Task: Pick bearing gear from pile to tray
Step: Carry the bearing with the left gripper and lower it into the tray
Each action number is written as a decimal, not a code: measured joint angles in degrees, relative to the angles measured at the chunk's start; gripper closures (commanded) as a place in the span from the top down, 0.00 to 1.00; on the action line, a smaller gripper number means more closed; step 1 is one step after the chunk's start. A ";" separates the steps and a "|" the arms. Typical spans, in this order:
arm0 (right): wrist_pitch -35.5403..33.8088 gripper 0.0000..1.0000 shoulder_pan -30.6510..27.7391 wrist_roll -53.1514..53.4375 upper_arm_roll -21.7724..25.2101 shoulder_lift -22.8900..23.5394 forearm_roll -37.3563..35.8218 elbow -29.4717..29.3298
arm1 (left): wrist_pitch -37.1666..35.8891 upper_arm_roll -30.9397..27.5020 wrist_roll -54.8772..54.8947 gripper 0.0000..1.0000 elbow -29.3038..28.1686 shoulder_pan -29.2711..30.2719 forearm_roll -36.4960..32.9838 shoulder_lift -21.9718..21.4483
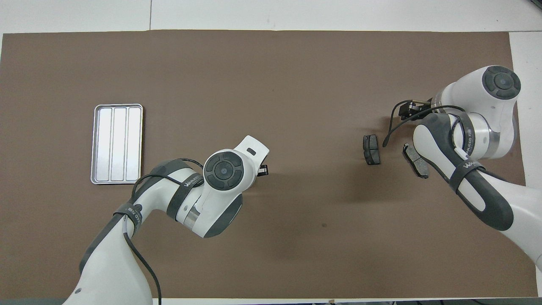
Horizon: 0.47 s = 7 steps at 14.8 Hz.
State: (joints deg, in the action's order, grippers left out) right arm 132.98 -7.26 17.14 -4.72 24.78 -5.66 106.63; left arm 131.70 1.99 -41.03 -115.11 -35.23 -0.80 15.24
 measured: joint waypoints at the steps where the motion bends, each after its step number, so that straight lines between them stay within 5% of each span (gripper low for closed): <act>1: 0.09 0.88 -0.09 0.00 0.00 0.14 0.00 0.00 | -3.17 -0.25 1.95 0.01 1.88 1.16 0.00 -0.86; 7: 0.98 0.83 -0.64 0.00 -0.01 1.06 0.00 -0.39 | -20.09 -0.98 24.40 0.03 6.58 16.54 0.02 -10.91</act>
State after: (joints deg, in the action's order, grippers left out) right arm 133.96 -7.90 17.14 -4.73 25.84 -5.66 106.24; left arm 111.61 1.01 -16.63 -108.53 -18.70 -0.79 4.34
